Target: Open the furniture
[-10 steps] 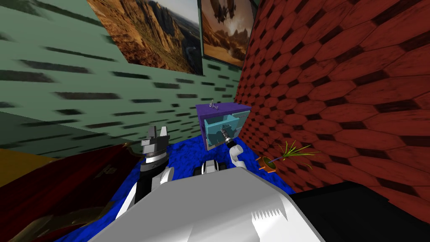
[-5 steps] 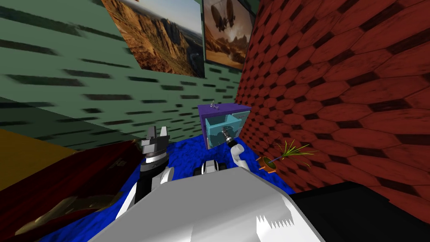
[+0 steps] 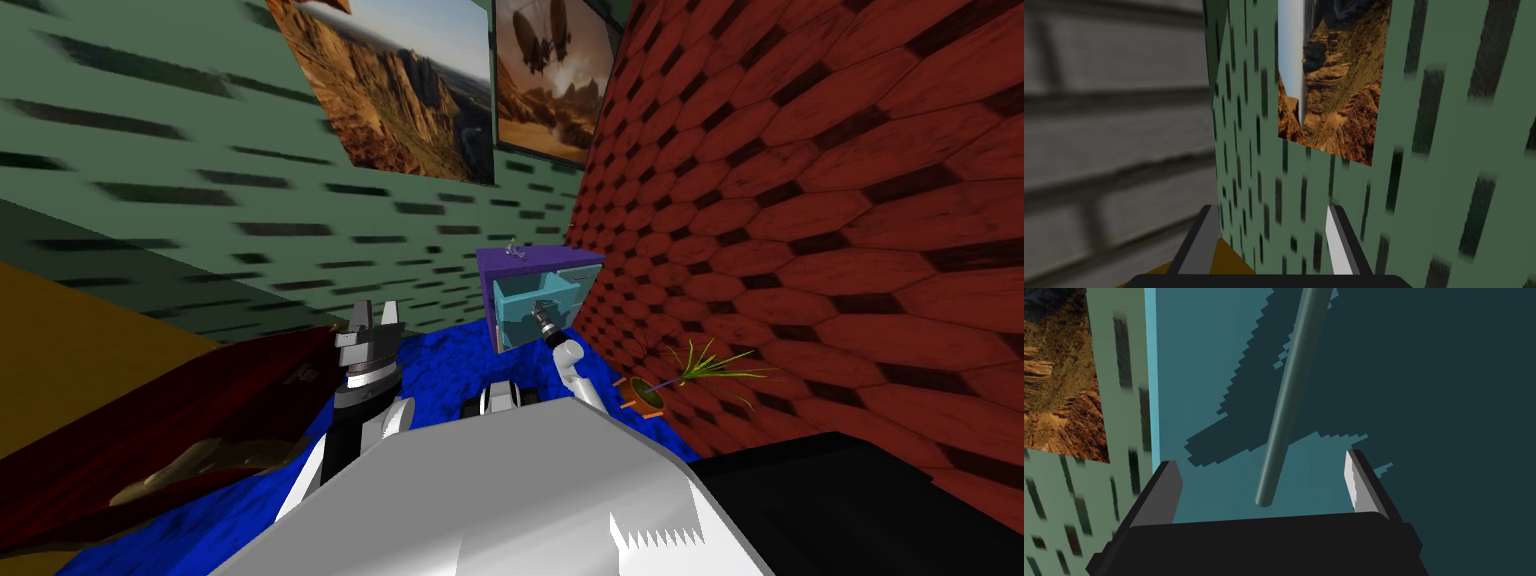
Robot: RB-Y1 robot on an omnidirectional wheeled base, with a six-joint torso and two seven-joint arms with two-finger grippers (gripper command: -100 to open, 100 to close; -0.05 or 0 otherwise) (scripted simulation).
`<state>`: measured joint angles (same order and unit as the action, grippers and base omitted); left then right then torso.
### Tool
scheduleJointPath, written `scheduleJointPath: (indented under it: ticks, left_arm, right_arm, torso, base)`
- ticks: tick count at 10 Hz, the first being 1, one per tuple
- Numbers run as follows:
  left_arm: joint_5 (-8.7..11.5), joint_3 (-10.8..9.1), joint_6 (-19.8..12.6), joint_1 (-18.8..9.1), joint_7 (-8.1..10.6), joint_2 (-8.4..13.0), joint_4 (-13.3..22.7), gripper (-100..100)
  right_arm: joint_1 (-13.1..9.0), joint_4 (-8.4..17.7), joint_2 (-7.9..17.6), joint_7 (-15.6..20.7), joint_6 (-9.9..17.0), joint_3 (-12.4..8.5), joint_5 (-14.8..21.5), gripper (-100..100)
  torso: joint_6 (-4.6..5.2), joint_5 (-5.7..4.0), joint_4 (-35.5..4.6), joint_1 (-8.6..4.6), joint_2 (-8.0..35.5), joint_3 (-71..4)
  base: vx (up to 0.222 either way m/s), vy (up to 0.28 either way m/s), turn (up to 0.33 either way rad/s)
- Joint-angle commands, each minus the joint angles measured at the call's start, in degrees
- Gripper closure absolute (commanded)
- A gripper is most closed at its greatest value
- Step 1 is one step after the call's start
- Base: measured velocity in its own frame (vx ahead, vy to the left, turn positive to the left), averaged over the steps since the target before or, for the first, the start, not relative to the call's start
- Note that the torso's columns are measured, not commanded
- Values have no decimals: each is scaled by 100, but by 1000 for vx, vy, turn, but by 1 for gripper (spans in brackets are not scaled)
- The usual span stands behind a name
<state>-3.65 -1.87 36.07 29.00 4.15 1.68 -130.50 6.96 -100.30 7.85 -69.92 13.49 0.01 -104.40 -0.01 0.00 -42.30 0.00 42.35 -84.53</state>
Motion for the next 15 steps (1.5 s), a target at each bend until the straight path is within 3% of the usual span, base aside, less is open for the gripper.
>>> scheduleJointPath:
  ticks: [1,2,4,5,7,8,10,11,13,14,15]
  left_arm:
    - [0,0,0,0,0,0,0,0]
    - [0,0,0,1,0,0,0,0]
    - [0,0,0,1,0,0,0,0]
    - [0,0,0,1,0,0,0,0]
    - [0,0,0,1,0,0,0,0]
    - [0,0,0,1,0,0,0,0]
    - [0,0,0,1,0,0,0,0]
    - [0,0,0,1,0,0,0,0]
    - [0,0,0,1,0,0,0,0]
    - [0,-1,0,1,0,0,0,0]
    - [0,0,0,0,0,0,0,0]
  right_arm:
    - [-16,-25,126,-309,-203,39,64,-100]
    - [-58,-86,397,-542,-468,145,215,-100]
    - [-58,-86,397,-694,-516,145,215,-100]
    - [-99,-146,656,-918,-777,252,367,-100]
    - [-99,-146,668,-1079,-829,252,367,-100]
    - [-141,-207,930,-1301,-1097,359,518,-100]
    - [-141,-207,940,-1465,-1143,359,518,-100]
    - [-183,-267,1178,-1644,-1374,466,670,-100]
    - [-183,-267,1211,-1850,-1456,466,670,-100]
    - [-224,-328,1482,-2076,-1769,573,821,-100]
    - [-224,-328,1482,-2215,-1769,573,821,-100]
  torso:
    - [2,0,1,1,-4,-2]
    - [3,0,3,0,-11,-7]
    - [1,0,2,0,-8,-5]
    - [2,0,3,-1,-11,-7]
    - [2,1,0,1,-5,-3]
    - [2,0,2,0,-8,-4]
    - [2,0,1,-1,-5,-3]
    - [2,-1,3,-1,-11,-6]
    - [2,0,2,-1,-6,-4]
    - [2,-1,3,-2,-9,-5]
    - [-2,0,2,2,-6,-4]
  base:
    - [-17,1,-3]
    - [-31,2,126]
    - [-22,0,42]
    - [-24,1,160]
    - [-23,1,25]
    - [-34,4,128]
    - [-25,0,36]
    - [-28,5,144]
    - [-23,0,32]
    - [-28,2,140]
    - [-29,2,82]
